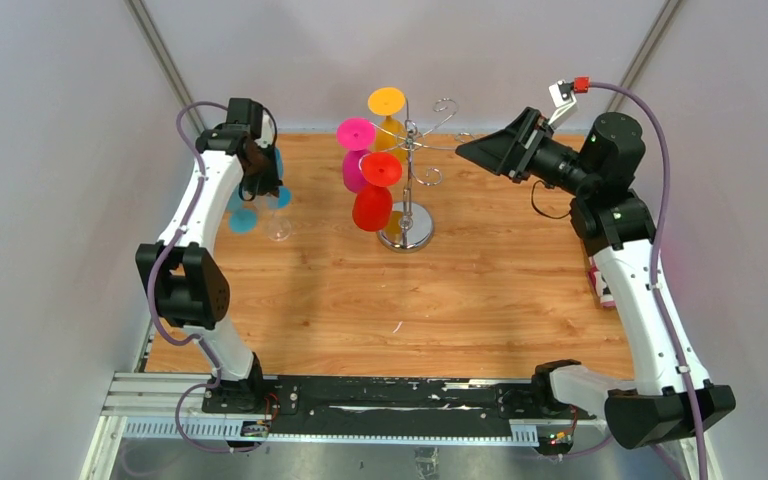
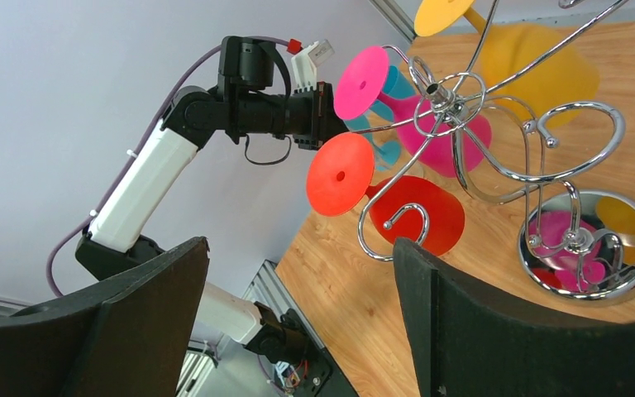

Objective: Take the wine glass off the wine glass rack

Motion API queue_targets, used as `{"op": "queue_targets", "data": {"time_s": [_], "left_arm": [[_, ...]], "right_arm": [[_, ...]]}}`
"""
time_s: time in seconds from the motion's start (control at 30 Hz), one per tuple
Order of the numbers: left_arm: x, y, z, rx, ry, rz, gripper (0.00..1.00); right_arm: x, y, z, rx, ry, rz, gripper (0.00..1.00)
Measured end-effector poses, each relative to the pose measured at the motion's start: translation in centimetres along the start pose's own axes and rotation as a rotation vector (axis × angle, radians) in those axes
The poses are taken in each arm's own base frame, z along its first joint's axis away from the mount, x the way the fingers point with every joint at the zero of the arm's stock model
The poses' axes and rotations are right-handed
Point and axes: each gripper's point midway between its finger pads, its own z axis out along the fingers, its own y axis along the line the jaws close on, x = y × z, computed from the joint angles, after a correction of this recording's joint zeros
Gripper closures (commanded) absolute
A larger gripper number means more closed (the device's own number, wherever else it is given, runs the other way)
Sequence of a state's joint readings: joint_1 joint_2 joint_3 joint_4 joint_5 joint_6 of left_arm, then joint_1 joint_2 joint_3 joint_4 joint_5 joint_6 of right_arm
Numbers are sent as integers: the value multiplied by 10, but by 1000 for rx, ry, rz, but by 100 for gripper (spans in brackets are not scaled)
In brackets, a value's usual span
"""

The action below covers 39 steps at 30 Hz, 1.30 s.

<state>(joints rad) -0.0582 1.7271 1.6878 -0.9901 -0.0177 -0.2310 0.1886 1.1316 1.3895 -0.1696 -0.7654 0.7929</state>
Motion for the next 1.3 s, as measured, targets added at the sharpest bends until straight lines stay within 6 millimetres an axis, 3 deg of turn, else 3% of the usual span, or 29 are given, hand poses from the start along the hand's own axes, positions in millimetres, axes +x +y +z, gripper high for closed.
{"op": "queue_targets", "data": {"time_s": [0.2,0.33,0.57,0.83,0.97,1.13,1.2,1.3], "left_arm": [[0,1,1,22,3,-4,89],[0,1,1,27,3,-3,74],[-3,1,-8,25,6,4,58],[-65,-8,-69,50,-191,11,52],[-81,-11,-95,63,-262,11,51],[-79,-21,-130,124,-317,-1,50],[-77,-29,-153,170,-361,-5,47],[-64,-59,-198,335,-471,-14,44]], "right_arm": [[5,-5,3,-8,17,26,13],[5,-8,3,-9,16,33,13],[6,-8,4,-21,19,33,12],[6,-7,5,-35,16,40,13],[7,-8,5,-38,17,44,13],[9,-10,6,-39,20,46,13],[9,-11,6,-38,20,47,13],[9,-11,6,-38,19,45,13]]}}
